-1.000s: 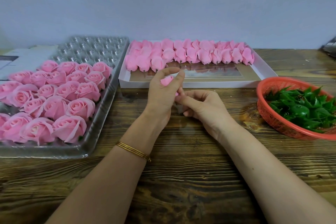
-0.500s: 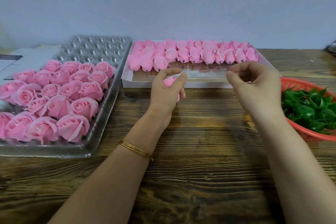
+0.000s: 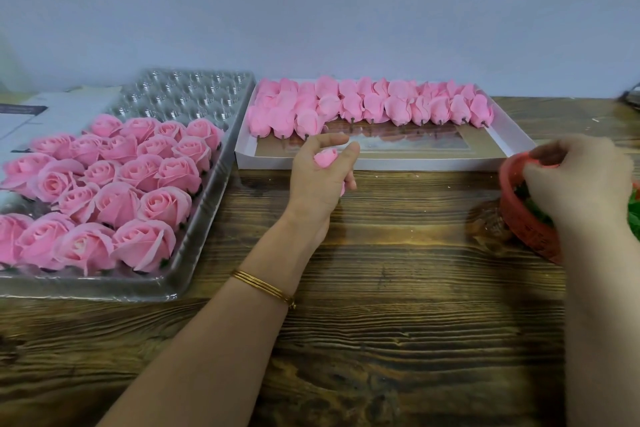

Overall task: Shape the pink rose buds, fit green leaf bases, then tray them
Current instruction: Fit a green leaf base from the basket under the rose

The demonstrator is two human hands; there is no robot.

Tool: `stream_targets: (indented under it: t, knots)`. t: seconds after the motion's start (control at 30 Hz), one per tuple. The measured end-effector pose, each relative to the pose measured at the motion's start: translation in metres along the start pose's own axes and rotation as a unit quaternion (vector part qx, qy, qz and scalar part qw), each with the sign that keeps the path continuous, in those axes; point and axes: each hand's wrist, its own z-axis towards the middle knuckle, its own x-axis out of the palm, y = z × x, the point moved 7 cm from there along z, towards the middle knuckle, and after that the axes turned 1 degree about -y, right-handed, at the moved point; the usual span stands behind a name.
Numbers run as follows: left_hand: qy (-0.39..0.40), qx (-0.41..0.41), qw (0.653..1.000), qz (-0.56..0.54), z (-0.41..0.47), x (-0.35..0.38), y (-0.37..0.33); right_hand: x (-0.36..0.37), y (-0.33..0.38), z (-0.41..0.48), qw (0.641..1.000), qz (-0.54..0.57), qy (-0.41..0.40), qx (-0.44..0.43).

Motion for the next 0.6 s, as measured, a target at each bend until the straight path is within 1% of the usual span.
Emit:
stream_targets:
  t: [0.13, 0.23, 0.37, 0.47, 0.6]
  knots:
    - [-0.001, 0.0, 1.0, 0.004, -0.001, 0.0, -0.001, 0.008, -0.012, 0.004, 0.996, -0.07, 0.044, 0.034]
    - [-0.003, -0.004, 1.0, 0.007, -0.001, 0.0, -0.001, 0.017, -0.019, 0.005, 0.986, -0.126, 0.089, 0.055]
    - [-0.006, -0.01, 1.0, 0.008, -0.002, 0.0, -0.001, 0.024, -0.023, 0.004, 0.976, -0.157, 0.139, 0.064]
    - [-0.006, -0.015, 1.0, 0.009, -0.001, -0.001, -0.001, 0.023, -0.02, 0.002, 0.979, -0.141, 0.142, 0.046]
    - [-0.009, -0.016, 1.0, 0.007, -0.001, -0.002, -0.001, 0.018, -0.017, 0.002, 0.987, -0.11, 0.105, 0.042]
